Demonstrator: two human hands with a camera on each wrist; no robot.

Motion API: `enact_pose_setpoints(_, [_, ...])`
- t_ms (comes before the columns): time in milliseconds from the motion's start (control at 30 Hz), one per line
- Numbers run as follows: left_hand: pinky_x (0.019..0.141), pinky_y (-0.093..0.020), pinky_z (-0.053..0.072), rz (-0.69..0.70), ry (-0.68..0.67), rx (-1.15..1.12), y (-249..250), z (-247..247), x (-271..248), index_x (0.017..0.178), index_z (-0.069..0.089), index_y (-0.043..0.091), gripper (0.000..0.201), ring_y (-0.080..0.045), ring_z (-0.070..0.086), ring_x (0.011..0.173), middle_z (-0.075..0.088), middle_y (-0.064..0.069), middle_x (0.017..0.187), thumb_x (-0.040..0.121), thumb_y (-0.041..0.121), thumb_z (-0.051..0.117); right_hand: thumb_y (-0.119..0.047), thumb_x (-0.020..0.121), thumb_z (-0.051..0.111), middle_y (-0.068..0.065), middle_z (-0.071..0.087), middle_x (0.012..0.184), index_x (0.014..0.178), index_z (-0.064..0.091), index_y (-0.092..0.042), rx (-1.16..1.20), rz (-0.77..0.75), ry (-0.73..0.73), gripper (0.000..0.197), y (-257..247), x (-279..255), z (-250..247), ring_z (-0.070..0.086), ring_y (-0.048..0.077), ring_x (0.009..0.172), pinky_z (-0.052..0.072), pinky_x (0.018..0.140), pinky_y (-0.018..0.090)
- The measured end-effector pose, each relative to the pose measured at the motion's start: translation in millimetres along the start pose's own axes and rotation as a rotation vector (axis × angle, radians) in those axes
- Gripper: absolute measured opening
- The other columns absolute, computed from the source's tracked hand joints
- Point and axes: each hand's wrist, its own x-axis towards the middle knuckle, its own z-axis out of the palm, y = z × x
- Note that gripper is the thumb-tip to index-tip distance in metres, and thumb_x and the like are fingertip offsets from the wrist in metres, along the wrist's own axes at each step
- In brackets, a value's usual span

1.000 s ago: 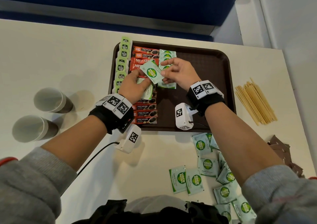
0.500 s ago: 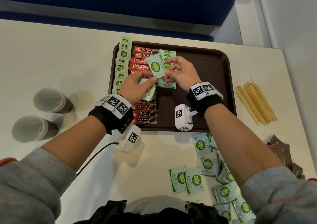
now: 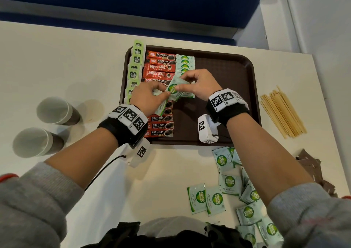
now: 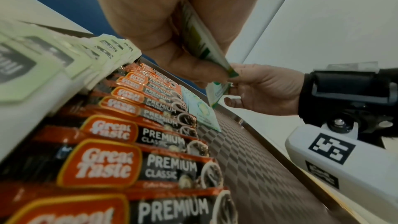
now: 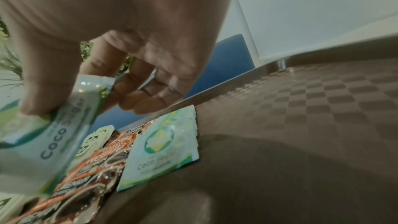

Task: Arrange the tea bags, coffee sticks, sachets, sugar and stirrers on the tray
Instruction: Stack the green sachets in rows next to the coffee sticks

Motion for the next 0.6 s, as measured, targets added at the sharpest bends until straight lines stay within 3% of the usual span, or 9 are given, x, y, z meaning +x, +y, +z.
enact_pose_setpoints(100, [0.081, -0.034, 0.052, -0.004, 0.009, -0.025, 1, 1, -3, 0.093, 0.067, 0.027, 0.008, -0.018, 0.063, 0.089, 0.064, 0.003, 0.089, 0.086, 0.032, 0.067, -0.022, 0.074, 0.079, 0.002, 0.070, 0.084, 0.086, 0.072, -0.013, -0.058, 0.025, 0.000, 0.017, 2, 0, -7, 0.060, 0.006, 0.072, 0.049, 0.067, 0.017])
enact_pose_setpoints(267, [0.098, -0.035, 0.046, -0.021, 0.032, -0.101, 1, -2, -2, 0.108, 0.067, 0.023, 0.020, -0.017, 0.059, 0.111, 0.063, 0.005, 0.112, 0.088, 0.025, 0.065, -0.019, 0.072, 0.080, 0.008, 0.072, 0.094, 0.090, 0.067, -0.013, -0.084, 0.117, 0.073, 0.023, 22, -1, -15, 0.067, 0.018, 0.086, 0.055, 0.079, 0.031])
enact_pose_setpoints(400, [0.100, -0.041, 0.046, -0.052, 0.019, -0.142, 1, -2, -1, 0.107, 0.066, 0.022, 0.021, -0.019, 0.059, 0.112, 0.064, 0.002, 0.116, 0.087, 0.025, 0.066, -0.009, 0.077, 0.076, 0.010, 0.072, 0.091, 0.100, 0.059, -0.016, -0.023, 0.160, 0.095, 0.030, 31, -6, -14, 0.066, 0.015, 0.075, 0.053, 0.064, 0.022])
enact_pose_setpoints(600, [0.101, -0.037, 0.045, -0.049, 0.020, -0.130, 3, -2, -2, 0.108, 0.065, 0.020, 0.020, -0.019, 0.057, 0.114, 0.063, 0.000, 0.119, 0.088, 0.024, 0.065, -0.010, 0.071, 0.080, 0.003, 0.057, 0.078, 0.101, 0.066, -0.014, -0.115, 0.168, 0.129, 0.033, 39, -5, -3, 0.055, 0.010, 0.067, 0.051, 0.060, 0.016])
